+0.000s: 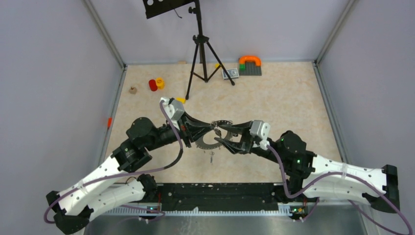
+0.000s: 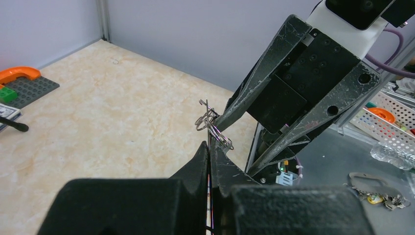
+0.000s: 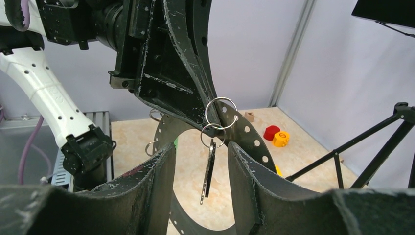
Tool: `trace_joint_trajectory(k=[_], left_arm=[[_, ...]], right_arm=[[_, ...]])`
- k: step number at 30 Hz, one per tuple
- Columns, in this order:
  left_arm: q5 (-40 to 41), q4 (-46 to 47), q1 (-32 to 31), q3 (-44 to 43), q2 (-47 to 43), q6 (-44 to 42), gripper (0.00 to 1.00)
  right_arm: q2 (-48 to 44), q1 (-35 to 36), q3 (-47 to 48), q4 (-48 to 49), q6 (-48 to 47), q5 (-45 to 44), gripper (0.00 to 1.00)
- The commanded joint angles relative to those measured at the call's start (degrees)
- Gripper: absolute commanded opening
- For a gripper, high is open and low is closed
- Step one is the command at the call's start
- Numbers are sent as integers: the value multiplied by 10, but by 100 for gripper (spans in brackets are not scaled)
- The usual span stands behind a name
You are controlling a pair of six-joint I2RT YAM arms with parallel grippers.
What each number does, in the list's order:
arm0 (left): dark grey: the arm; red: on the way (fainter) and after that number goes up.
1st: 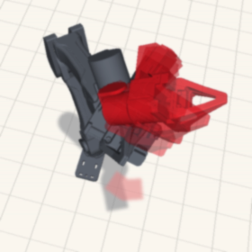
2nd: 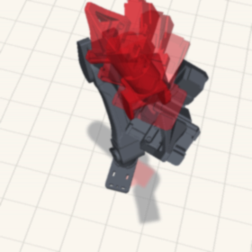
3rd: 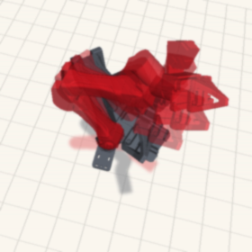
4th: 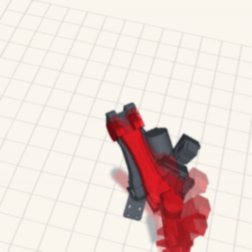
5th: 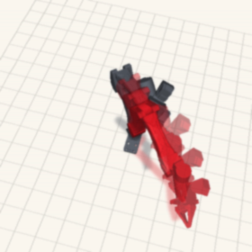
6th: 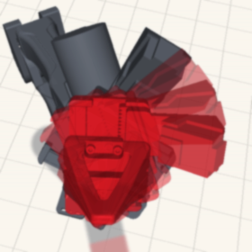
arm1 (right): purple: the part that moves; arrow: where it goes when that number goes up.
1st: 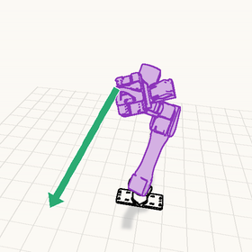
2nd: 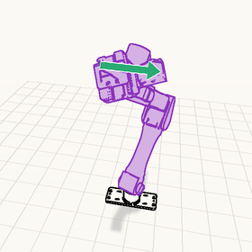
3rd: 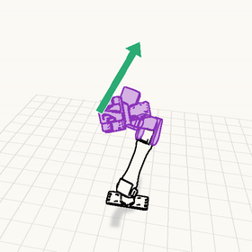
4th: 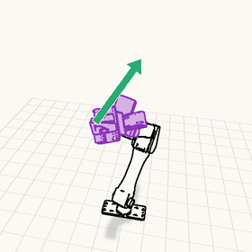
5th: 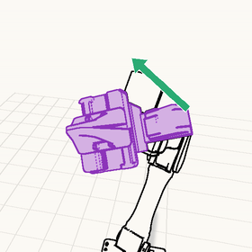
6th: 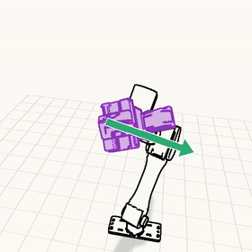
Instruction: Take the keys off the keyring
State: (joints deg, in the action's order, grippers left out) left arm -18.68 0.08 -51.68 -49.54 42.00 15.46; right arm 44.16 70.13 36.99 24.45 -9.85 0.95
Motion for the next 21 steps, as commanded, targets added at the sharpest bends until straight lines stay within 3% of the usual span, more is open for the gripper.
trace_joint_trajectory(k=[1,15,21], left_arm=[[-27,65,0,-2,-12,0,0],[-43,67,0,-4,-11,5,0],[-46,66,0,-1,-12,7,0]], right_arm=[[13,3,0,25,6,-6,42],[33,3,-8,62,14,-54,24],[34,3,-5,81,24,-45,26]])
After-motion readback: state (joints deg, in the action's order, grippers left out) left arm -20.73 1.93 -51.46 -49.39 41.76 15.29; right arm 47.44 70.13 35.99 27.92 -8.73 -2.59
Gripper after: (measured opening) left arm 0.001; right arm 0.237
